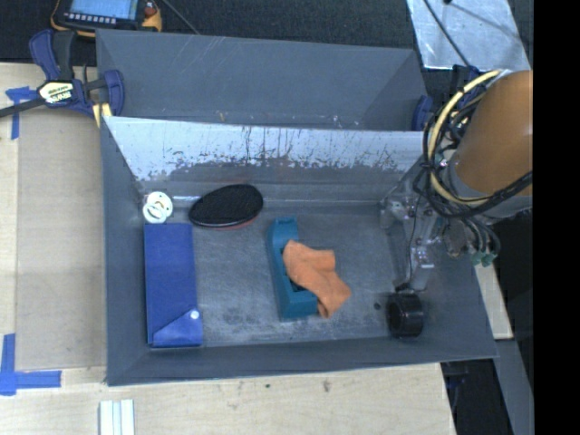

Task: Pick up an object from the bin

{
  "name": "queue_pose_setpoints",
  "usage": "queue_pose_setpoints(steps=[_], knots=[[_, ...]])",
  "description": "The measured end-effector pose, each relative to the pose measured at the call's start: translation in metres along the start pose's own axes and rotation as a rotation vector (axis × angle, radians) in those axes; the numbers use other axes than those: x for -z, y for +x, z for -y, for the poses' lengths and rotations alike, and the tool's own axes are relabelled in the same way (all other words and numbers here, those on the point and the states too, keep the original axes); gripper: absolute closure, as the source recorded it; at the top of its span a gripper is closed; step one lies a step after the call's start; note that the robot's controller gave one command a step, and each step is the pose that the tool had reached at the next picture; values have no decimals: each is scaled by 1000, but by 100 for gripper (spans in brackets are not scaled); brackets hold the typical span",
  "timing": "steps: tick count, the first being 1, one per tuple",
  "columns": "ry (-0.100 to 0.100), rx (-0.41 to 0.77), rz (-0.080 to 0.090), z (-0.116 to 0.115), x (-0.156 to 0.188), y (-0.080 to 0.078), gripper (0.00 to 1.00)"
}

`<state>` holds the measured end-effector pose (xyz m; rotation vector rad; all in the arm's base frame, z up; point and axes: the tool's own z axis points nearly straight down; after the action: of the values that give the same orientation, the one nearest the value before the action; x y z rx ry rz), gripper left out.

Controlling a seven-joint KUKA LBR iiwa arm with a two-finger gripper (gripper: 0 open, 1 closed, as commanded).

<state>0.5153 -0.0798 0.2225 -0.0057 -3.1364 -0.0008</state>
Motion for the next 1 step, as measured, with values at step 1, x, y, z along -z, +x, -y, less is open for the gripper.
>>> queue_pose_setpoints(steps=[1], knots=[[1, 3, 9, 0, 5, -1, 0]])
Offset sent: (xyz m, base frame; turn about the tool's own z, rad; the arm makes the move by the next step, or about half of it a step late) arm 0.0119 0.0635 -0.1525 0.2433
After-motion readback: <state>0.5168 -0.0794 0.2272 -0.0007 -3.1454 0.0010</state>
